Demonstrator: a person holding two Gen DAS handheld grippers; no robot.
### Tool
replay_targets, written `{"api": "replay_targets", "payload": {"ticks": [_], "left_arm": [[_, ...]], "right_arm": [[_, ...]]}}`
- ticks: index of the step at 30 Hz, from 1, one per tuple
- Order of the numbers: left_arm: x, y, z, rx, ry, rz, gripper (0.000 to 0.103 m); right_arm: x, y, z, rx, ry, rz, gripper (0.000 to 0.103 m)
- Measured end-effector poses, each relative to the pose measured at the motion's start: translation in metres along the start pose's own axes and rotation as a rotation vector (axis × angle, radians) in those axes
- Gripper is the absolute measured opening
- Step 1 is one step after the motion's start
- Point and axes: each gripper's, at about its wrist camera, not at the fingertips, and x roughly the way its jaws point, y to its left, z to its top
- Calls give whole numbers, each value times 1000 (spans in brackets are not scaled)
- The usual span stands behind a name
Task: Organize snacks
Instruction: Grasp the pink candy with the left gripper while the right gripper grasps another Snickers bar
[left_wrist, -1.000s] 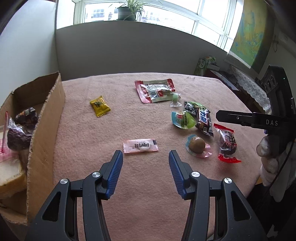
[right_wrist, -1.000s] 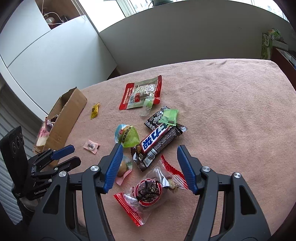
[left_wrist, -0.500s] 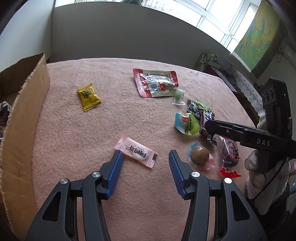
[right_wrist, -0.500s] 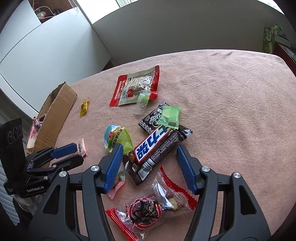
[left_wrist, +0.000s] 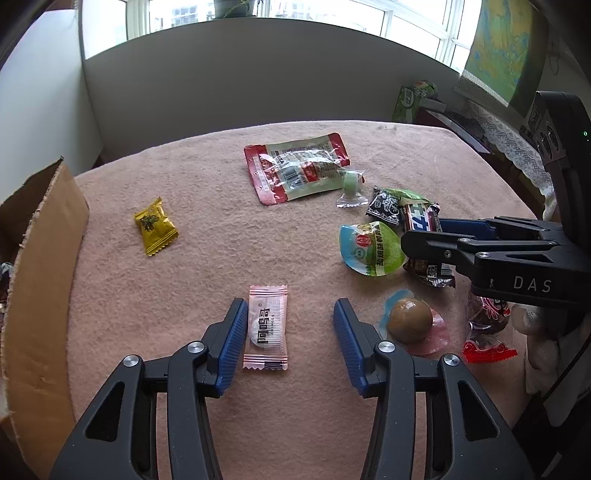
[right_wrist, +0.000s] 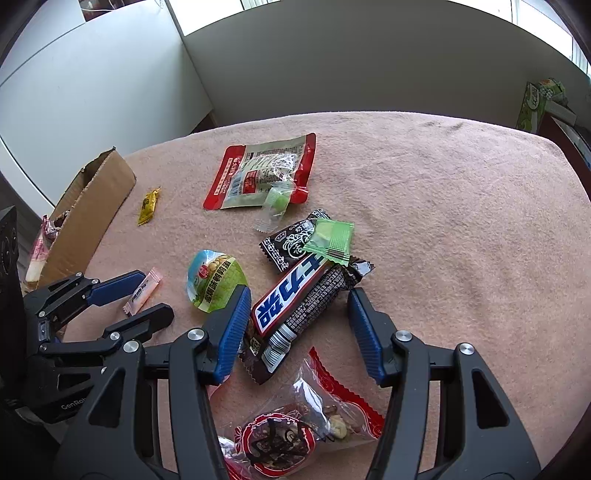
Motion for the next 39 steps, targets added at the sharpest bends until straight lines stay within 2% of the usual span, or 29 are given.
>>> {"api": "replay_targets", "payload": {"ticks": [2, 6, 12, 15, 19, 21, 29, 39], "left_arm": [[-1, 4, -1, 1, -1, 3, 39], [-3, 10, -3, -12, -5, -1, 31], [-3, 7, -2, -5, -7, 9, 29], [-2, 7, -2, 2, -9, 13, 27], [-4, 7, -2, -8, -14, 21, 19], [-6, 8, -4, -4, -18, 22, 19], [-13, 9, -7, -14, -40, 29, 18], [-39, 11, 1, -42, -123, -2, 18]], "right_arm": [[0, 0, 0, -23, 1, -17, 54], [-5, -11, -2, -15, -5, -49, 54], [-8, -15, 2, -2, -17, -96, 54], [-2, -6, 4, -40, -6, -113, 54], [1, -4, 3, -62, -7, -144, 36], [-2, -9, 2, -46, -10, -133, 32], [-28, -28, -4, 28, -73, -94, 31], [-46, -20, 5, 61, -148, -32, 31]]}}
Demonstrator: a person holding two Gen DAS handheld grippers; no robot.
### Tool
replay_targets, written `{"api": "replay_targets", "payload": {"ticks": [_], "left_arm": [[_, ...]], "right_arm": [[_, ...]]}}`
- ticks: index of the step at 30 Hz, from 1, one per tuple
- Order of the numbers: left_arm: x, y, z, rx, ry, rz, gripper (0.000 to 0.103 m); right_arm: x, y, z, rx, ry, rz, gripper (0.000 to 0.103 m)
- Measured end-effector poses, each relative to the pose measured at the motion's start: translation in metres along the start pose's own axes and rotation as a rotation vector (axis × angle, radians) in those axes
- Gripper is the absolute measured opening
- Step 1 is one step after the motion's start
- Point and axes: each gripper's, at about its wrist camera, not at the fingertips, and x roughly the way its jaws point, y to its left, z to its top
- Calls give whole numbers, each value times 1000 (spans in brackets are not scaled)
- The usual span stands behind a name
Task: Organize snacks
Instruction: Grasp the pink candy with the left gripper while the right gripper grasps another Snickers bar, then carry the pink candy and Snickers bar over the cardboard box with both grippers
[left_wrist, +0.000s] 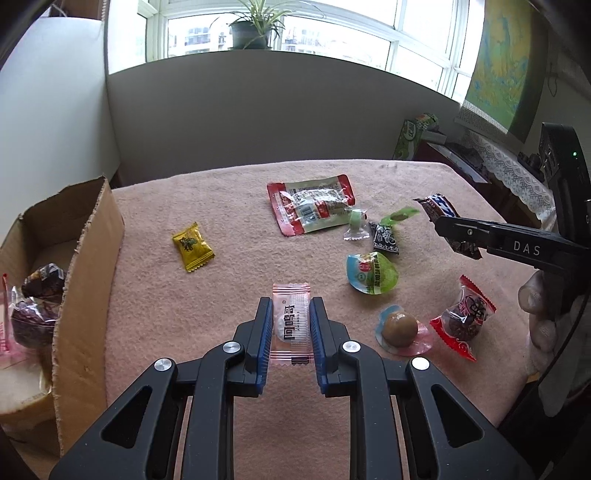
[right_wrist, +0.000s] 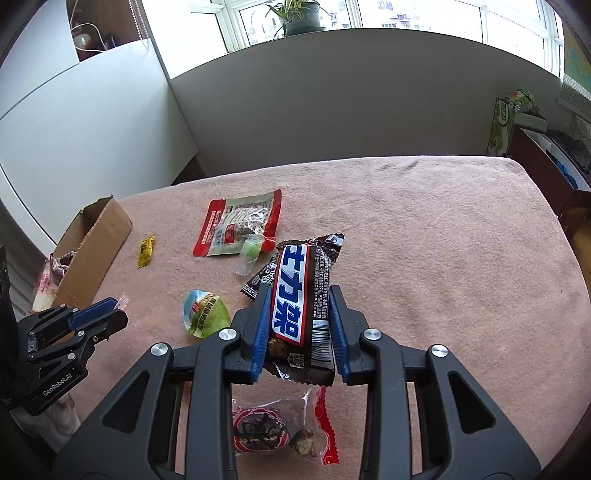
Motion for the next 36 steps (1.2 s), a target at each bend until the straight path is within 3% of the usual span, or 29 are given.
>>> {"api": "replay_targets", "payload": {"ticks": [16, 29, 36], "left_arm": [[-50, 39, 4, -95, -157, 33, 18], [-91, 113, -10, -238, -239, 126, 18], [-93, 147, -9, -285, -241, 178, 18]], "right_arm": [[-4, 99, 26, -92, -59, 173, 31], [29, 189, 32, -158, 1, 331, 31], [51, 236, 44, -185, 19, 400, 31]]}}
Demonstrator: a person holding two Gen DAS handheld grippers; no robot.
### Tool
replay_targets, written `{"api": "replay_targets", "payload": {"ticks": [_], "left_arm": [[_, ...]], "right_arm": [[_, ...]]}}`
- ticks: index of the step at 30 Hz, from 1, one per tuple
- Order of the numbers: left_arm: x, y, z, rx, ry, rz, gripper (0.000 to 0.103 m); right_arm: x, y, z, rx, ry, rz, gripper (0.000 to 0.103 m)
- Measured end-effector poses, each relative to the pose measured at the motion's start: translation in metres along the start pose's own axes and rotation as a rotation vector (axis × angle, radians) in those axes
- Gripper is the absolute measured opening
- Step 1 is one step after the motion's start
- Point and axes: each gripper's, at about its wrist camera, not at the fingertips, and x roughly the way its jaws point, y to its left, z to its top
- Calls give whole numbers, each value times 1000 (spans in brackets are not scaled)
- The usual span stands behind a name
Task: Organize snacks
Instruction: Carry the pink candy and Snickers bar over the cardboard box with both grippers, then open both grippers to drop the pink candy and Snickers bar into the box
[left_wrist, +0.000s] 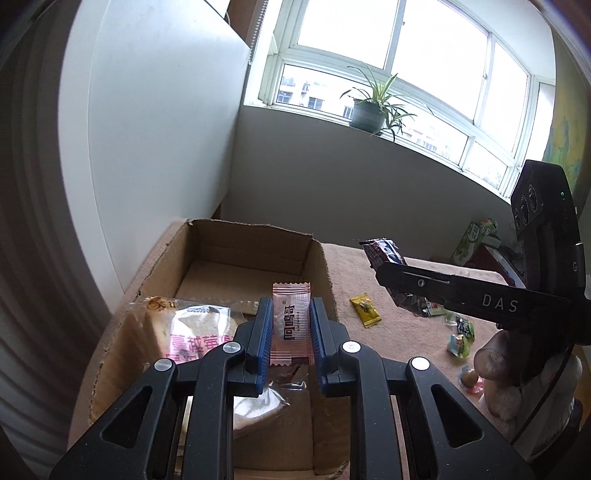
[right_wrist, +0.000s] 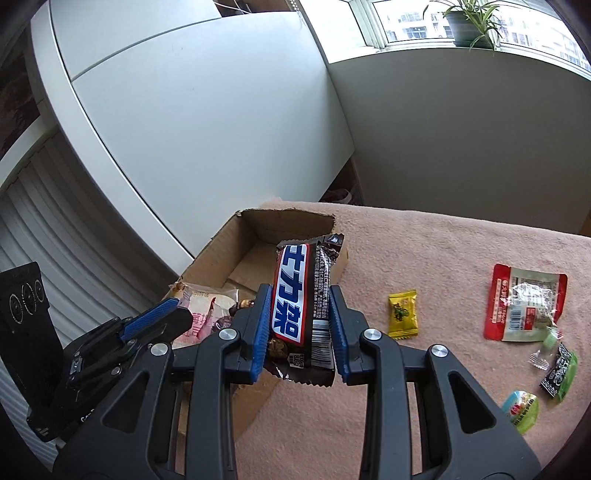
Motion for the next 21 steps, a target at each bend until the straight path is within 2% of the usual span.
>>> {"api": "replay_targets", "payload": {"ticks": [7, 13, 14, 16, 17, 18, 21], "left_arm": [[10, 26, 13, -54, 6, 51, 18], [16, 40, 21, -97, 10, 55, 19], [17, 41, 23, -98, 11, 54, 25], [15, 42, 24, -100, 1, 63, 40], [14, 44, 24, -104, -2, 63, 42], [13, 45, 24, -107, -4, 62, 46], [11, 49, 23, -120, -10, 66, 47]], "right_arm": [[37, 17, 12, -28, 37, 1, 31], [51, 22, 16, -46, 54, -1, 32], [52, 23, 16, -47, 51, 0, 34], [51, 24, 17, -46, 38, -4, 54], [49, 23, 17, -42, 27, -8, 59], [48, 23, 18, -40, 19, -10, 59], [44, 22, 20, -36, 11, -14, 59]]}}
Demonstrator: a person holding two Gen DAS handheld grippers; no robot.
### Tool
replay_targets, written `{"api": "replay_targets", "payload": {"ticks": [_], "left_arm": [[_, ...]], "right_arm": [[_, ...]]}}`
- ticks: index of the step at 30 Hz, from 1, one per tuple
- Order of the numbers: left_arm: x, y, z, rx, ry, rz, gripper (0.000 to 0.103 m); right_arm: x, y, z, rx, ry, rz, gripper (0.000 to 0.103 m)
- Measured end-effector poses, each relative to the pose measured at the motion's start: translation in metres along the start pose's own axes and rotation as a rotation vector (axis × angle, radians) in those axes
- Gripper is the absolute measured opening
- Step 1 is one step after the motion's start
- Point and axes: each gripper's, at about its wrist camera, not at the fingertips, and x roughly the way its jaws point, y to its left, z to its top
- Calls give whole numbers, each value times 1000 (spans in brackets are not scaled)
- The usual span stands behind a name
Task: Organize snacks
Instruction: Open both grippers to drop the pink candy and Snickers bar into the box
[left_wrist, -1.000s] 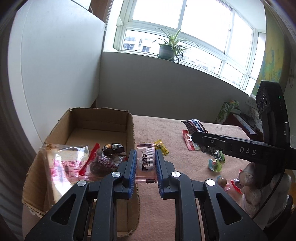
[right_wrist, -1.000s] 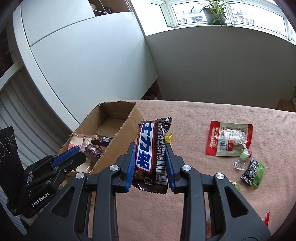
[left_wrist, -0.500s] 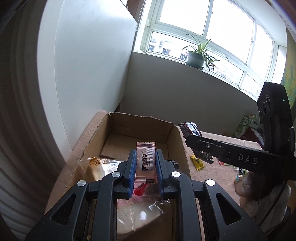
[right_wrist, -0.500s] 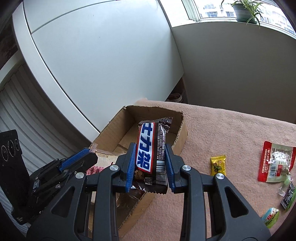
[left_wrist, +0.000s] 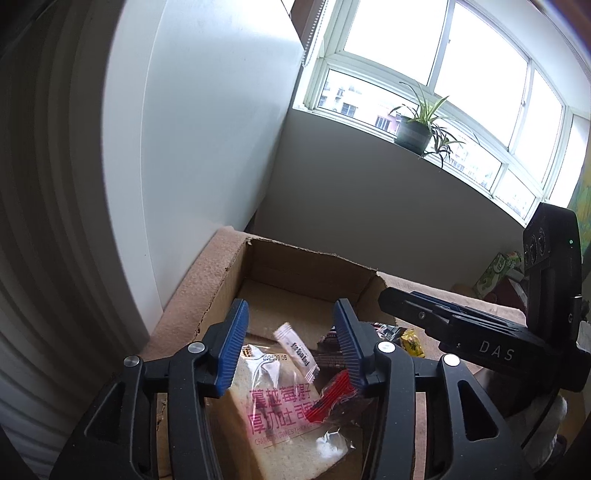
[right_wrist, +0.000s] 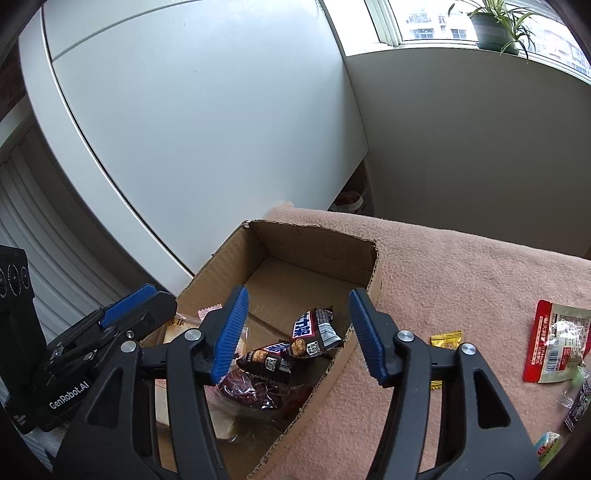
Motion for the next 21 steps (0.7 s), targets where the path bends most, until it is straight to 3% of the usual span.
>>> {"api": "replay_targets", "payload": {"ticks": [13, 21], "left_arm": [[-10, -21, -1, 21, -21, -44, 47], [-7, -60, -8, 79, -4, -98, 47]], "right_arm": [[-40, -12, -7, -37, -41, -71, 59], [-81, -51, -20, -7, -56, -134, 59]]}}
